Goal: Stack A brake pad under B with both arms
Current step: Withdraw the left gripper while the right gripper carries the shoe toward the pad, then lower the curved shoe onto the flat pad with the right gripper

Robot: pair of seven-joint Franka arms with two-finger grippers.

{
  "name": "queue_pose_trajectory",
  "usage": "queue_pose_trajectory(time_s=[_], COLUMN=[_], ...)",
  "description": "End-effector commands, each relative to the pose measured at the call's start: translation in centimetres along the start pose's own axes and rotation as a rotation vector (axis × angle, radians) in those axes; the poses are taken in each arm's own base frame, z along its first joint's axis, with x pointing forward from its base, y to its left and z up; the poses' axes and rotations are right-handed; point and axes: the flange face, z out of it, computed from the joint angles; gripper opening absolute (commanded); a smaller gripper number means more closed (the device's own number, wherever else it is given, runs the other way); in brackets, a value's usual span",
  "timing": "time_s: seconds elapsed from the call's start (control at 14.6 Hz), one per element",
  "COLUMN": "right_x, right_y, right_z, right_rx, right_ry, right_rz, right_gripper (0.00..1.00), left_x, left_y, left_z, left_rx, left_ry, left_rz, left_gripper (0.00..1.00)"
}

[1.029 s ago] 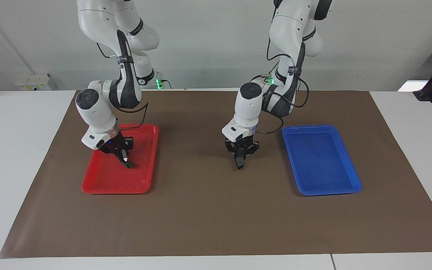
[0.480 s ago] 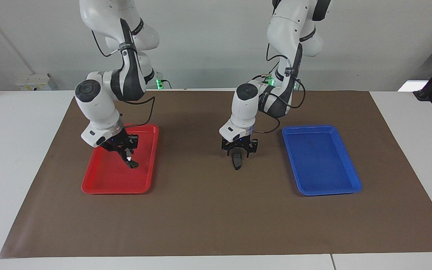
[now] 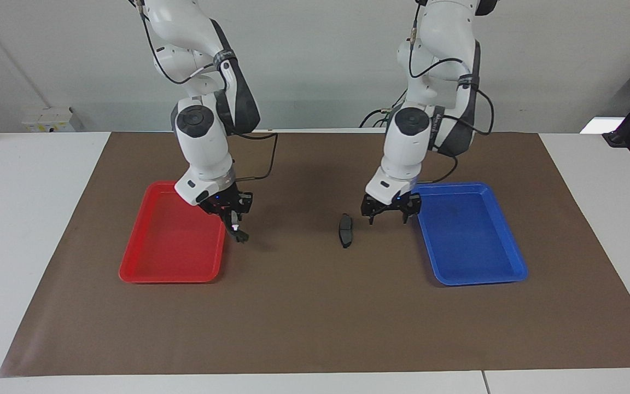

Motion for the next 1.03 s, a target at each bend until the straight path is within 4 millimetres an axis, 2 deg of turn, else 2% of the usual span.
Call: queue_pose_trajectory(time_s=[0.0, 0.21, 0.27, 0.41, 0.48, 0.62, 0.82, 0.96], right_x=[0.9, 1.9, 2.1, 1.2, 0.8, 0.0, -0.7, -1.4], right_y=[-6.2, -12.8, -14.0, -17.7, -18.8, -20.9, -22.1, -23.3], right_z=[0.1, 1.1, 1.2, 2.5, 3.4, 3.8, 4.4, 4.4], right_rx=[0.019, 0.046, 0.049, 0.054, 0.049, 0.071, 0.074, 0.084], right_ry=[0.002, 0.010, 0.015, 0.019, 0.020, 0.042, 0.044, 0.055], right_rz=[0.035, 0.018, 0.037, 0.069, 0.083, 0.103, 0.119, 0.103], right_gripper=[0.00, 0.00, 0.00, 0.00, 0.00, 0.00, 0.00, 0.00], left_x=[0.1, 0.2, 0.1, 0.4, 0.6, 0.9, 1.4, 1.7], left_y=[-6.8, -14.2, -16.4, -20.1, -21.3, -23.3, -24.3, -24.5], left_z=[-2.7, -5.2, -6.1, -8.2, -9.4, -11.6, -15.1, -16.1], left_rx=[0.017, 0.027, 0.029, 0.031, 0.030, -0.019, -0.036, -0.036], left_ry=[-0.023, -0.056, -0.059, -0.063, -0.074, -0.078, -0.090, -0.099], left_rz=[0.038, 0.077, 0.069, 0.101, 0.117, 0.106, 0.089, 0.086], left_gripper=[0.99, 0.99, 0.99, 0.99, 0.99, 0.99, 0.99, 0.99])
